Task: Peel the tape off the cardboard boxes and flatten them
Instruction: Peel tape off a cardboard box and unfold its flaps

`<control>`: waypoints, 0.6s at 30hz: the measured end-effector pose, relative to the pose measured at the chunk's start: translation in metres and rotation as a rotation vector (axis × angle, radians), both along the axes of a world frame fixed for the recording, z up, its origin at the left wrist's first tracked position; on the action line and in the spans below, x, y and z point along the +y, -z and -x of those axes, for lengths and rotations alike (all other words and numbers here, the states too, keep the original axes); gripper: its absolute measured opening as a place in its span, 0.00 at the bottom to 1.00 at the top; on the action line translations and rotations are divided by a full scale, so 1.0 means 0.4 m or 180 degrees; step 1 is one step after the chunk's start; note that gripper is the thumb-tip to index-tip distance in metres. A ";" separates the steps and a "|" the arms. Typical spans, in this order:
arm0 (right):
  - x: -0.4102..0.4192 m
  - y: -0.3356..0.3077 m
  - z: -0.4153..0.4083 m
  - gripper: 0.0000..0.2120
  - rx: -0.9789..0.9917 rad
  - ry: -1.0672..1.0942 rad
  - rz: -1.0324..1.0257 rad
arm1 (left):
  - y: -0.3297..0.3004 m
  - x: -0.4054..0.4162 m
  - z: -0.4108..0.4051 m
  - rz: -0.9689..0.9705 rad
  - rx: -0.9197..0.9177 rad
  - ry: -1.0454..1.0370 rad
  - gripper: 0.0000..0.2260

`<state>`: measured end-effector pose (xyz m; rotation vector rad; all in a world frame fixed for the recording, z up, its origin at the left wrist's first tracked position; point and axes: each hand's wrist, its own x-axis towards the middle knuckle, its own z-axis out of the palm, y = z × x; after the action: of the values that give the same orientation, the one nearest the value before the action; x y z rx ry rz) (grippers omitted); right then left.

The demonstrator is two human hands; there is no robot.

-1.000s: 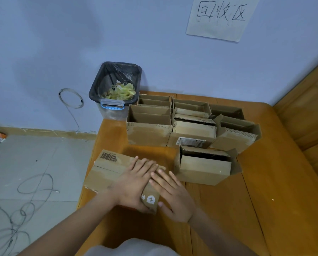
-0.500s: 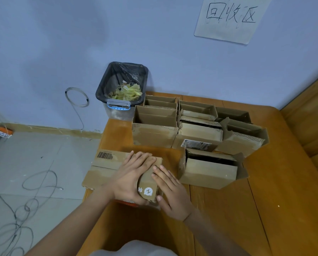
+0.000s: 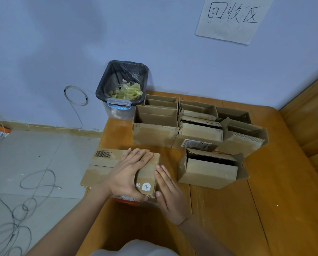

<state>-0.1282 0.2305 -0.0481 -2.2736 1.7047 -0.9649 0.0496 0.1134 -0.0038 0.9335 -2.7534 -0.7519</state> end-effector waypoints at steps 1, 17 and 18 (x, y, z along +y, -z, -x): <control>0.001 -0.001 -0.005 0.21 0.0004 0.0051 0.0066 | -0.002 -0.004 -0.003 -0.0018 0.0010 -0.0024 0.55; -0.033 -0.037 0.024 0.05 0.0366 0.0154 0.0901 | -0.008 -0.008 -0.017 0.0006 -0.0092 0.0026 0.56; -0.031 -0.045 0.024 0.06 0.0402 0.0164 0.0927 | -0.009 -0.010 -0.020 0.0003 -0.0093 0.0020 0.57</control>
<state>-0.1380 0.2182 -0.0299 -2.5304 1.7827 -1.1729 0.0575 0.1094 -0.0002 0.9433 -2.7827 -0.7436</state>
